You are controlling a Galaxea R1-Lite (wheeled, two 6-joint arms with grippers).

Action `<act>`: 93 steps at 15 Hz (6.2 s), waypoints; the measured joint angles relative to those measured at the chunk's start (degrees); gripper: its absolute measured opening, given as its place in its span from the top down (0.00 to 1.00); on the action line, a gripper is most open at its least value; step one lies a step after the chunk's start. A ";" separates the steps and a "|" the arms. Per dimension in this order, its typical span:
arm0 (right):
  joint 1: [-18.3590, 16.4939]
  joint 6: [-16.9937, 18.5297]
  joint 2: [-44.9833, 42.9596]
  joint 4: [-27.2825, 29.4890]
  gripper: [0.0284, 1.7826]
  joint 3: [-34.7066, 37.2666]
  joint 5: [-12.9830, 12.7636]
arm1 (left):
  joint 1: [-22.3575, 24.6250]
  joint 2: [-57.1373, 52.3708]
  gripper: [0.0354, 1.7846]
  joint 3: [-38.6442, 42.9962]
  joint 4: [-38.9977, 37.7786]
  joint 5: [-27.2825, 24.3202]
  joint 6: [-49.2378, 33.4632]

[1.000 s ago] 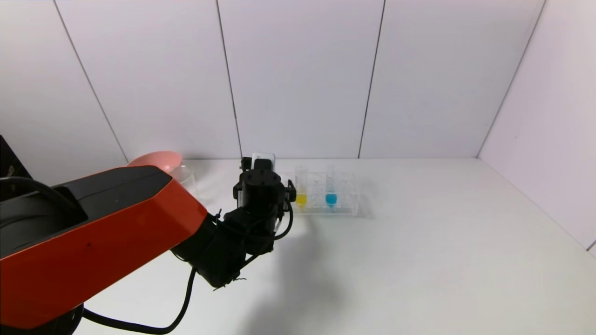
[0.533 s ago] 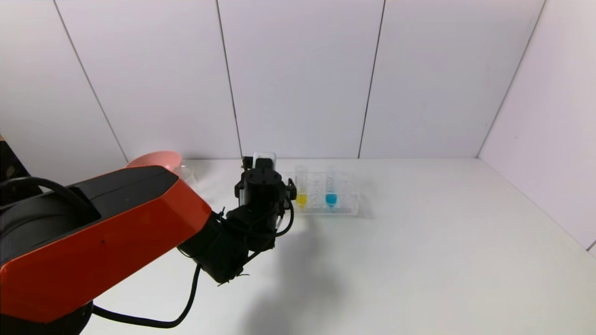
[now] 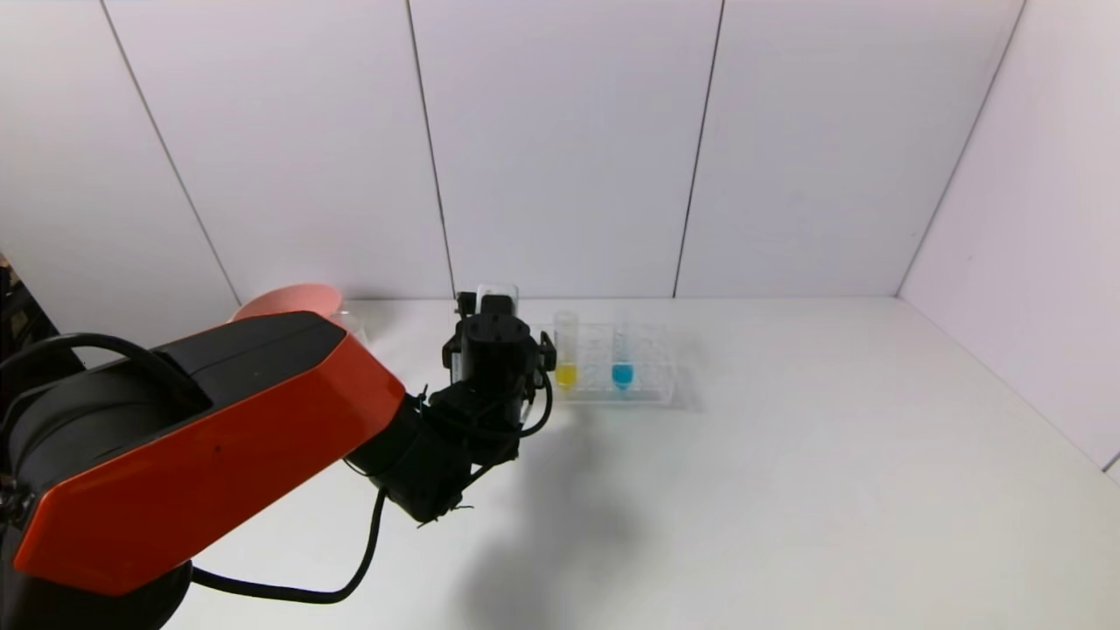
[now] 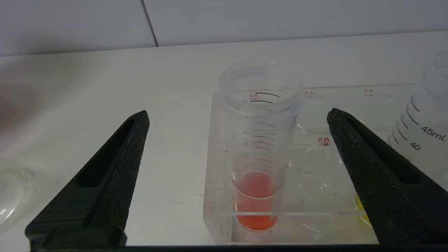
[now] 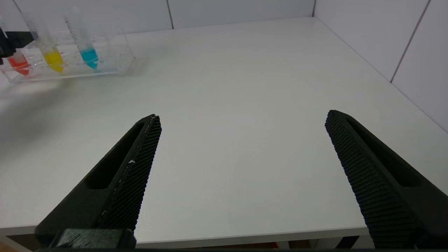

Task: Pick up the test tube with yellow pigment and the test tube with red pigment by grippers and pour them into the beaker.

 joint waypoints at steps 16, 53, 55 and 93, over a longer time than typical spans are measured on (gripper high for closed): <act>0.00 0.00 0.00 -0.02 0.04 0.00 0.02 | -0.23 0.72 0.75 -0.17 -0.20 -0.17 -0.02; 0.00 0.00 0.00 0.00 0.04 0.00 0.02 | 39.45 -39.94 0.75 5.18 41.29 -64.79 15.59; 0.00 0.00 0.00 -0.02 0.04 0.00 0.00 | 46.15 -39.88 0.75 2.86 47.13 -71.02 21.43; 0.00 0.00 0.00 0.00 0.04 0.00 0.00 | 37.36 -12.12 0.75 -51.86 109.67 -28.87 66.07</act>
